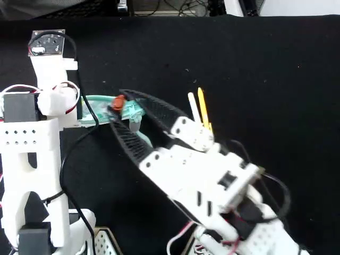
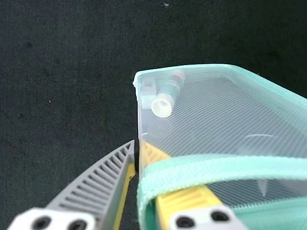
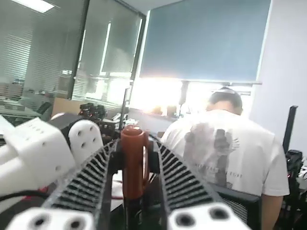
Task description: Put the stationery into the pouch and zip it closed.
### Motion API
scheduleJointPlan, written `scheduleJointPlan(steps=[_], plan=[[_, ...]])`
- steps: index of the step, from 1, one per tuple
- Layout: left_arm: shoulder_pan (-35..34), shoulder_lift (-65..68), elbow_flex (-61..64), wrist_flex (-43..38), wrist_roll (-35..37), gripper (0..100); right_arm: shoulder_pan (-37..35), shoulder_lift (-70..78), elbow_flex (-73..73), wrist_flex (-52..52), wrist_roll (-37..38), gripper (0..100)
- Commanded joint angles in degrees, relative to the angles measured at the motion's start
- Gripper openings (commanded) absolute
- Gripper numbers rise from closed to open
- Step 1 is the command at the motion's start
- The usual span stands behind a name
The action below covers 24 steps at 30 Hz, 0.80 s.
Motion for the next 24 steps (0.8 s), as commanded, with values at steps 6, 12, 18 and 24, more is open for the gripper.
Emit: scheduleJointPlan(steps=[6, 12, 18, 24], plan=[[0.57, -0.09, 0.48, -0.53, -0.18, 3, 1.85, 3.38, 12.09, -13.89, -0.26, 1.3], [0.57, -0.09, 0.48, -0.62, -0.26, 3, 5.27, 3.91, 15.60, -17.58, -0.26, 1.3], [0.57, -0.09, 0.48, -0.62, -0.26, 3, 5.45, 4.09, 7.60, -17.05, -0.26, 1.3], [0.57, -0.09, 0.48, -0.53, -0.26, 3, 5.54, 8.22, 2.77, -17.05, -0.26, 1.3]])
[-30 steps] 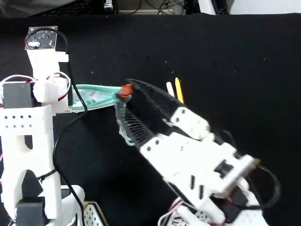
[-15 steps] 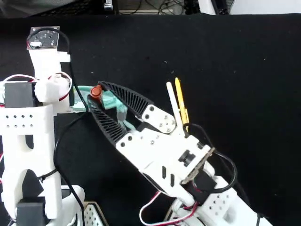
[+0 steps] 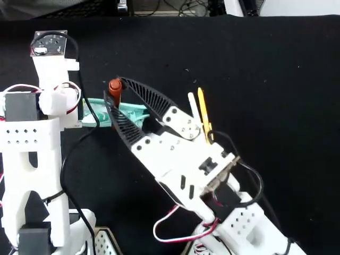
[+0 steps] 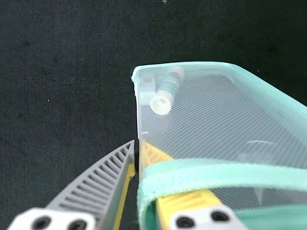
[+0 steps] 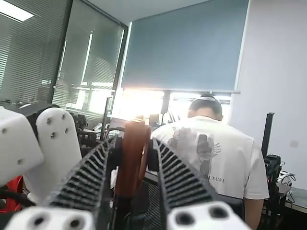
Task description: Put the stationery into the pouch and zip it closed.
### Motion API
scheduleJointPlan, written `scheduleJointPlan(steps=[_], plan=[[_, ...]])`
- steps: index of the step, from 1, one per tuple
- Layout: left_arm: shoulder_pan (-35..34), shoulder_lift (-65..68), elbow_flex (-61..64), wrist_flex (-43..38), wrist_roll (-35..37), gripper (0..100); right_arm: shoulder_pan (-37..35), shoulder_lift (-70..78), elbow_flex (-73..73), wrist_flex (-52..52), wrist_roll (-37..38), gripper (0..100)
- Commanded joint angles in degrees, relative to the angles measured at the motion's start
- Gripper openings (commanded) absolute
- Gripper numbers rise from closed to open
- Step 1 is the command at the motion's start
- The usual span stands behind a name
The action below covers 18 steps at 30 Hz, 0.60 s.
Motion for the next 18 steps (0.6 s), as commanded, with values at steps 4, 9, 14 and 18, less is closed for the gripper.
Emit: scheduleJointPlan(steps=[4, 9, 14, 18], plan=[[0.13, -0.09, 0.04, -0.53, 0.00, 3, 1.32, 7.78, -7.16, -0.62, 0.09, 1.3], [0.13, -0.09, 0.04, -0.53, 0.00, 3, 5.36, 12.53, -12.09, -0.62, 0.00, 1.3], [0.13, -0.18, 0.04, -0.53, 0.00, 3, 7.56, 13.41, -14.37, -0.18, -0.18, 1.3], [0.13, -0.18, 0.04, -0.53, 0.00, 3, 7.56, 13.41, -13.41, -0.18, -0.26, 1.3]])
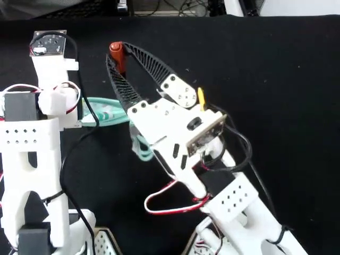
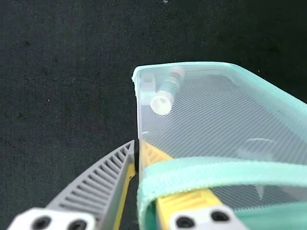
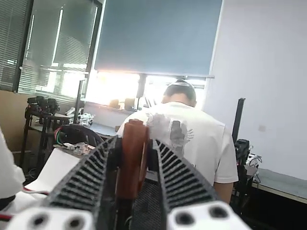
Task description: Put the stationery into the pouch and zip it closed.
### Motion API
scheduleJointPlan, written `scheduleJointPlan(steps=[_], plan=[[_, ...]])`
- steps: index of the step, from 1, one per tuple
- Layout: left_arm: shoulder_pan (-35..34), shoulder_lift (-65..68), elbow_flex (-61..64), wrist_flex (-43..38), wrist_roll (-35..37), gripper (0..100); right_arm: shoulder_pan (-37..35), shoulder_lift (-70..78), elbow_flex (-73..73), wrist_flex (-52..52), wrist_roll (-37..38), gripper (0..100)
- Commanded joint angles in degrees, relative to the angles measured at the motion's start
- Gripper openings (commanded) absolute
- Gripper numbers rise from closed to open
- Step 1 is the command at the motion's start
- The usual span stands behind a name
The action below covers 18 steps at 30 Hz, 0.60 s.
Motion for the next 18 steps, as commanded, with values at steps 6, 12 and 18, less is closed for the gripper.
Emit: scheduleJointPlan(steps=[6, 12, 18], plan=[[0.22, -0.18, 0.04, -0.53, 0.00, 3, 0.79, 0.31, -2.95, -0.26, -0.35, 1.3], [0.22, -0.18, -0.13, -0.53, 0.00, 3, -2.02, 0.40, -6.81, -0.26, -0.44, 1.3], [0.22, -0.26, -0.13, -0.44, 0.00, 3, -2.55, 0.40, -7.60, -0.26, -4.04, 1.3]])
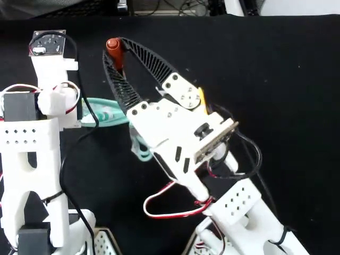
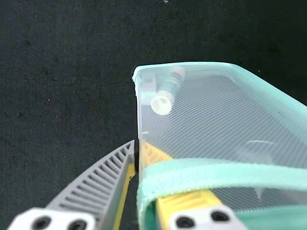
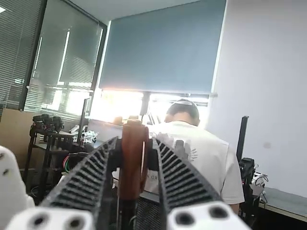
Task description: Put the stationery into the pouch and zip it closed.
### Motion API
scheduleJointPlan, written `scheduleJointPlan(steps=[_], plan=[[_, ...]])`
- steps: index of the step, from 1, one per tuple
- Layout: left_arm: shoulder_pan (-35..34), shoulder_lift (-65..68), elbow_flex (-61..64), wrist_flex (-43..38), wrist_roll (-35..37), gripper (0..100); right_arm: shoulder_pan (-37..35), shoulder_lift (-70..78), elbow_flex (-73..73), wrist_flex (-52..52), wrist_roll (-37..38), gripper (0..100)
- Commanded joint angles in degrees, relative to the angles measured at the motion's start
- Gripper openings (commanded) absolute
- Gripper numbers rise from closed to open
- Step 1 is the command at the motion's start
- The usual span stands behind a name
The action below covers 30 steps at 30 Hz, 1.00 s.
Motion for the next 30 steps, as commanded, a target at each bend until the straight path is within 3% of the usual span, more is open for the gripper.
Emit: scheduleJointPlan(steps=[1, 14, 30], plan=[[0.31, -0.26, -0.22, -0.44, 0.00, 3, -0.70, 0.40, -3.30, -0.26, -5.27, 1.3], [0.04, -0.26, -0.04, -0.44, 0.00, 3, -0.70, 4.79, -1.01, 1.32, -8.09, 1.3], [0.13, -0.18, -0.04, -0.53, 0.00, 3, 2.37, -2.24, 16.13, 1.76, -8.09, 1.3]])
